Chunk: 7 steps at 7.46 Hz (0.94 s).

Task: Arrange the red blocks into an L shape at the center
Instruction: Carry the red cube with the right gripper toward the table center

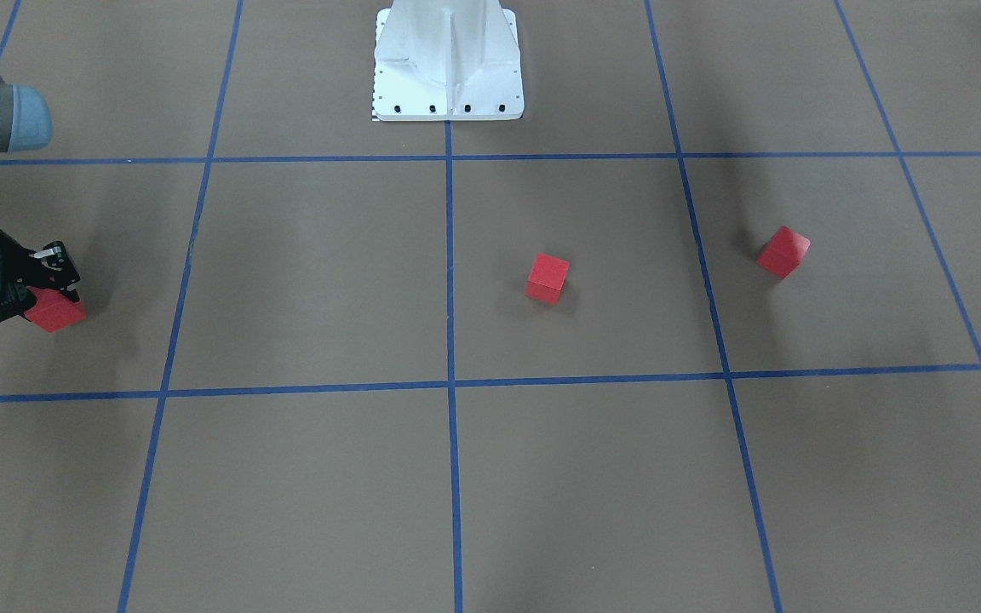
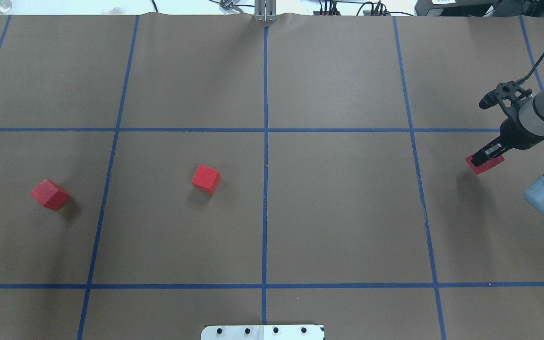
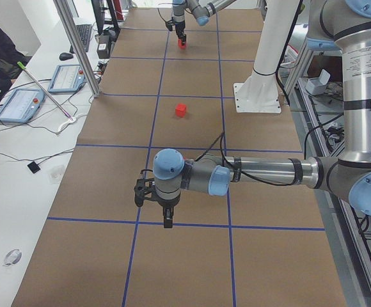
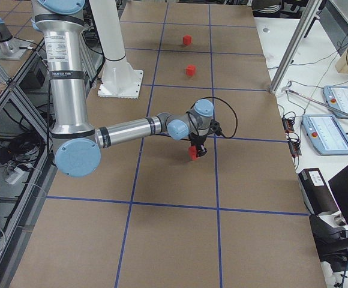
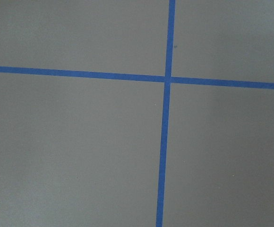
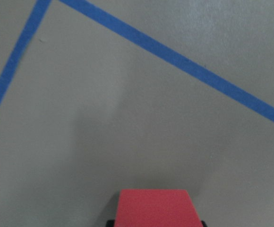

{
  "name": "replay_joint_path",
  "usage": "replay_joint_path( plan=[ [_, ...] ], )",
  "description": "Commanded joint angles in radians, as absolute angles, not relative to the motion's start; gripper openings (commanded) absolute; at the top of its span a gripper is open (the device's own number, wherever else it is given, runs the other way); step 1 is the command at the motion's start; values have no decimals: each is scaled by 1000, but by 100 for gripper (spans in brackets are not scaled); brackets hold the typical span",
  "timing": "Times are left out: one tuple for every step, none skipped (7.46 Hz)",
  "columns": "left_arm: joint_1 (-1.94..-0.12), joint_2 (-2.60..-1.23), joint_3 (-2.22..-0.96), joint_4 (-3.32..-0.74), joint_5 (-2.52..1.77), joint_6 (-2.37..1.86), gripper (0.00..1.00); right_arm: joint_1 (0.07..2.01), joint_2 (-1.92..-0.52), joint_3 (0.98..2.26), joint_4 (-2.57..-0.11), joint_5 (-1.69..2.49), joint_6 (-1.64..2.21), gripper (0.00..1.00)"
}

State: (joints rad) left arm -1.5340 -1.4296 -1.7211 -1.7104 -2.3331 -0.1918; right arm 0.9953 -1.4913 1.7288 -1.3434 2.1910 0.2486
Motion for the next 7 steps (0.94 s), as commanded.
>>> replay_joint_path(
  plan=[
    [-1534, -1430, -1720, -1712, -2333, -192, 100, 997, -1461, 1857, -1431, 2187, 402, 0],
    [-1534, -1430, -1721, -1712, -2335, -192, 100, 968, -1416, 1868, -1434, 2192, 511, 0],
    [-1532, -1430, -1718, -1712, -2333, -192, 100, 928, -1385, 1870, -1434, 2189, 588, 0],
    [-1532, -1430, -1718, -1712, -2333, -192, 100, 872, -1338, 1878, -1434, 2180, 714, 0],
    [-1532, -1430, -1720, -1713, -2335, -192, 100, 804, -1275, 1879, -1436, 2151, 842, 0],
    [-1532, -1430, -1721, -1713, -2335, -192, 100, 708, -1191, 1873, -1469, 2101, 1000, 0],
    [-1531, -1431, -1720, -1713, -2335, -192, 100, 642, -1098, 1859, -1535, 2032, 1100, 0]
  ],
)
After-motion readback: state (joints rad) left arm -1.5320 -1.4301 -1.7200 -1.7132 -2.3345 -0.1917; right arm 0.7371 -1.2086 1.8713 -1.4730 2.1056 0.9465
